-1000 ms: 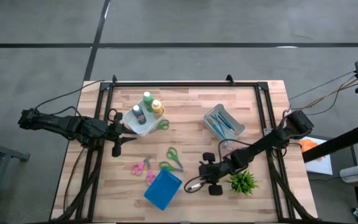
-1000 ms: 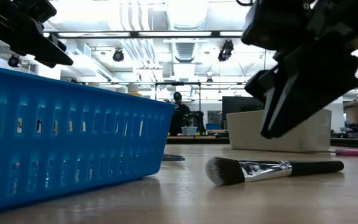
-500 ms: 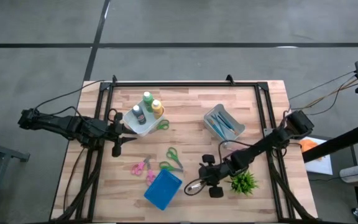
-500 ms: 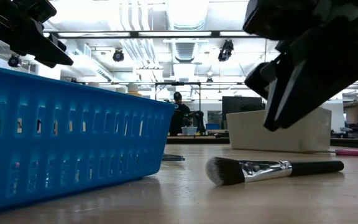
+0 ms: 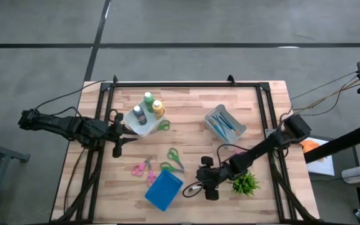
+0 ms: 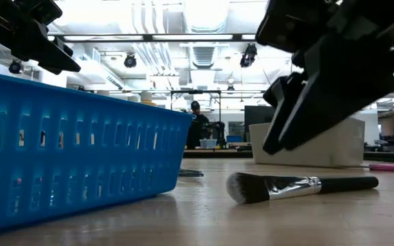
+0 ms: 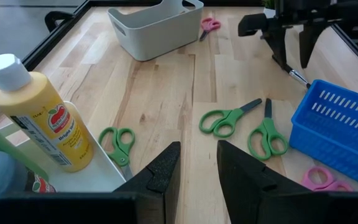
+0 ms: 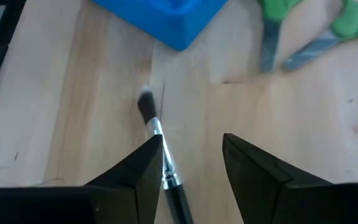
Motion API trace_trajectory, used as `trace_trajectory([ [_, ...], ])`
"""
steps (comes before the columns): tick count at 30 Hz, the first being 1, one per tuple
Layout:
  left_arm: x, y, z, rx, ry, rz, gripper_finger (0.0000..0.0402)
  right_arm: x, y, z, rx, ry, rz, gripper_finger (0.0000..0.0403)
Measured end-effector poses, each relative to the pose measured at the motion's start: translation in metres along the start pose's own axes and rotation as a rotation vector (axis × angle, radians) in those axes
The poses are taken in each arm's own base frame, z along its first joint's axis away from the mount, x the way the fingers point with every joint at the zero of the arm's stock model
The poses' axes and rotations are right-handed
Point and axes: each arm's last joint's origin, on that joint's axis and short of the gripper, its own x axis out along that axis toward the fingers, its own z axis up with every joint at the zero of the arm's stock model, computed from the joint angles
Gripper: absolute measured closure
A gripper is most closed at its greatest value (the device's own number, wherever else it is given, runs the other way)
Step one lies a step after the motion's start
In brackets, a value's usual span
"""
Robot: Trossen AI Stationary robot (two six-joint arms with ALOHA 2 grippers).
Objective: Pick & Place Paint Supplies
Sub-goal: Put the black paintbrush into the gray bin
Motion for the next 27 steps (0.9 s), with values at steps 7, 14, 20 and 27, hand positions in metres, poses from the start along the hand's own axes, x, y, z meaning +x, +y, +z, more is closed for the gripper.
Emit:
trace_trajectory([
  [7,0.000,0.000,0.000,0.001,0.002,0.000,0.0294,0.007,0.009,-0.008,-0.021,0.007,0.020,0.0237],
  [14,0.000,0.000,-0.001,0.002,0.007,0.001,0.0293,0.012,0.008,-0.011,-0.020,0.022,0.012,0.0237],
  [20,0.000,0.000,-0.001,0.002,0.007,0.000,0.0293,0.015,0.007,-0.014,-0.023,0.035,0.006,0.0237],
  [27,0.000,0.000,-0.001,0.002,0.007,0.001,0.0293,0.024,0.007,-0.019,-0.026,0.054,0.017,0.0237],
])
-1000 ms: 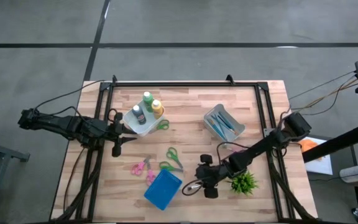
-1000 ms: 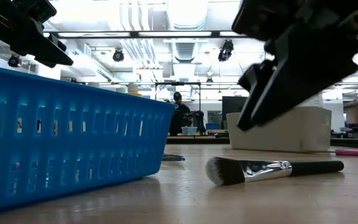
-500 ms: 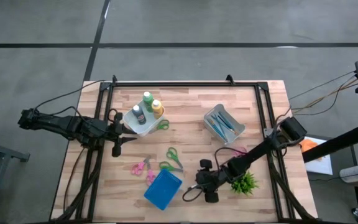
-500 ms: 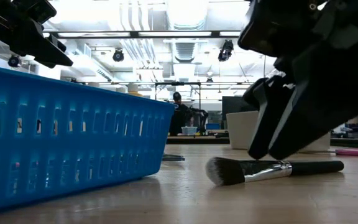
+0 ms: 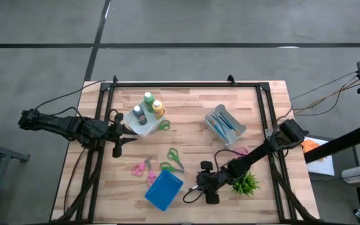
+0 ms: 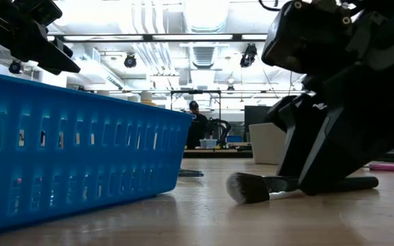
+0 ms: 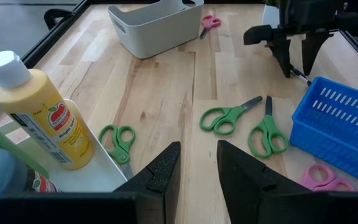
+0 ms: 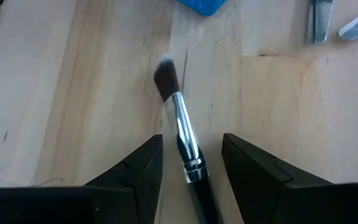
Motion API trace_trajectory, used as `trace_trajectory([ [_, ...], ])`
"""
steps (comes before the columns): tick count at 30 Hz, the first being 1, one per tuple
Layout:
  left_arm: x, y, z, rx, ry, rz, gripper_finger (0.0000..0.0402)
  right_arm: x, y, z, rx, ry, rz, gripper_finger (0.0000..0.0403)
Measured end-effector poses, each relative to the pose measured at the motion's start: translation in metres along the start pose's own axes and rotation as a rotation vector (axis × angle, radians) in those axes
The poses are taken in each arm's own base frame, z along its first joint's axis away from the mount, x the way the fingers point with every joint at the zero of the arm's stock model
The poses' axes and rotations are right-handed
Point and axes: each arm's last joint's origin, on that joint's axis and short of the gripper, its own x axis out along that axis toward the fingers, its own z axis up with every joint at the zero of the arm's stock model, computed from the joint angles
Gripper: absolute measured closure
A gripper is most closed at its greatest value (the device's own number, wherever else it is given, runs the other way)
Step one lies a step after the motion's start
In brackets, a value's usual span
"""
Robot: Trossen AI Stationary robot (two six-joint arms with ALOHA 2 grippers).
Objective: Pick & Place Paint Supplies
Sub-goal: Put the black paintbrush into the gray bin
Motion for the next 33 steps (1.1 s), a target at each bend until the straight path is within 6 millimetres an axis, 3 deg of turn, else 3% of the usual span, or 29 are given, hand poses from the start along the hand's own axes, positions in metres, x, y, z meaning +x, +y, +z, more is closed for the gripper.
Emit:
trace_trajectory([
  [10,-0.0001,0.0000,0.0001,0.000,0.000,0.000,0.0293,0.0044,0.0002,-0.0013,-0.025,0.009,-0.005,0.0242],
  [23,0.0000,0.0000,0.0000,0.000,0.000,0.000,0.0293,0.0050,-0.0013,-0.0036,-0.022,0.029,-0.014,0.0365],
  [27,0.0000,0.0000,0.0000,0.000,0.000,0.000,0.0293,0.0051,-0.0014,-0.0039,-0.022,0.031,-0.014,0.0365],
  [33,-0.0001,0.0000,0.0001,0.000,0.000,0.000,0.0293,0.0051,-0.0012,-0.0040,-0.023,0.032,-0.011,0.0334],
])
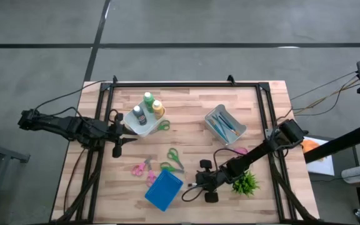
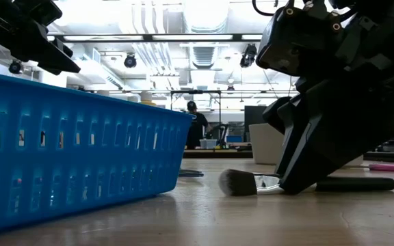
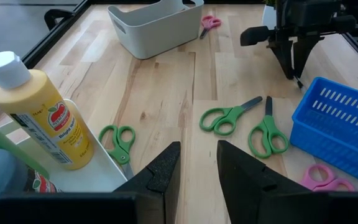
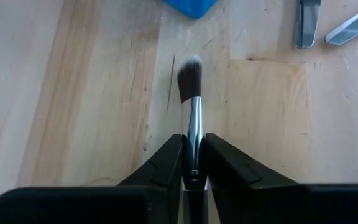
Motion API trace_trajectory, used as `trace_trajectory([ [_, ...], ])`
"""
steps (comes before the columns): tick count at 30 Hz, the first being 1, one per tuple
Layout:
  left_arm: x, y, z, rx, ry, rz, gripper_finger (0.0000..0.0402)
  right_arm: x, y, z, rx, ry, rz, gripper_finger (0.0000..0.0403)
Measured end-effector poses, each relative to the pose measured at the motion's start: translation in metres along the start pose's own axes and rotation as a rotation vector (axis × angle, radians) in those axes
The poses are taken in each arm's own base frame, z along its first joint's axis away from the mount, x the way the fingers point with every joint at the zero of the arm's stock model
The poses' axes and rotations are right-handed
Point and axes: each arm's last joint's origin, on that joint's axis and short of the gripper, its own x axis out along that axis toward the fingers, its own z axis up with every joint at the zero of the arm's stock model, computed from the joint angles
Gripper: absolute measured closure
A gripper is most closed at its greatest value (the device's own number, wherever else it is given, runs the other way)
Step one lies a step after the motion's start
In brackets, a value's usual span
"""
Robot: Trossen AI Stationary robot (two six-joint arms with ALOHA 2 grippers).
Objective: Pick & Place Paint Supplies
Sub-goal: Put the black paintbrush into the gray bin
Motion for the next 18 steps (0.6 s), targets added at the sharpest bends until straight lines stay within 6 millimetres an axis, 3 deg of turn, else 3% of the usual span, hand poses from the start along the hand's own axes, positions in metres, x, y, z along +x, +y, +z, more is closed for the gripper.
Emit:
trace_trajectory([
  [10,0.0000,0.0000,0.0000,0.000,0.000,0.000,0.0293,0.0000,-0.0002,-0.0007,0.000,0.006,0.002,0.0367],
  [18,0.0000,0.0000,0.0000,0.000,0.000,0.000,0.0293,0.0001,-0.0002,-0.0007,-0.001,0.006,0.001,0.0349],
])
